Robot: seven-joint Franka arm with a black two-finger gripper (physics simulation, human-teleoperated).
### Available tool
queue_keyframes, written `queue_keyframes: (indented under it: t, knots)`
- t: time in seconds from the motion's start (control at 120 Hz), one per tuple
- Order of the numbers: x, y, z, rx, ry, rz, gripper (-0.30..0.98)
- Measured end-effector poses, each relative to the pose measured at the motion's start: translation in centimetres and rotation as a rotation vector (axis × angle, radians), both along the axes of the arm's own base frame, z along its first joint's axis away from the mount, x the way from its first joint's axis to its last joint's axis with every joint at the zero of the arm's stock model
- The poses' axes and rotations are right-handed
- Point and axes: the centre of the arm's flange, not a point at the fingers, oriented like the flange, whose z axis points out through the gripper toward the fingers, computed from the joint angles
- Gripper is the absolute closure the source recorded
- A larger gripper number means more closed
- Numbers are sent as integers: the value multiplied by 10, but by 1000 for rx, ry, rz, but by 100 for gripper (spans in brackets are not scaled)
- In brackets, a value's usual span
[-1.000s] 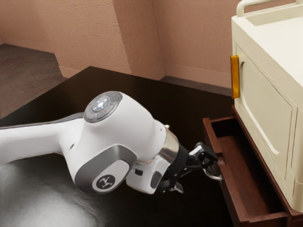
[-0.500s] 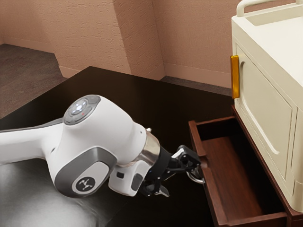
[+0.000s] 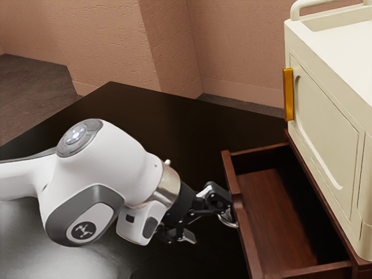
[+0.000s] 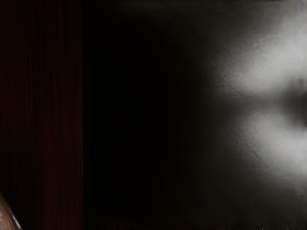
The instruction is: Pull the drawer handle with one arm to open the drawer
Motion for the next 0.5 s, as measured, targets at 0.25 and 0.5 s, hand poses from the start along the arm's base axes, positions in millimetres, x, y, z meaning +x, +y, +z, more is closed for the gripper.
queue_keyframes:
  t: [0.25,0.5]
  knots:
    - [-9,15,-3,27,35,3,1]
    - [-19,26,6,34,69,9,19]
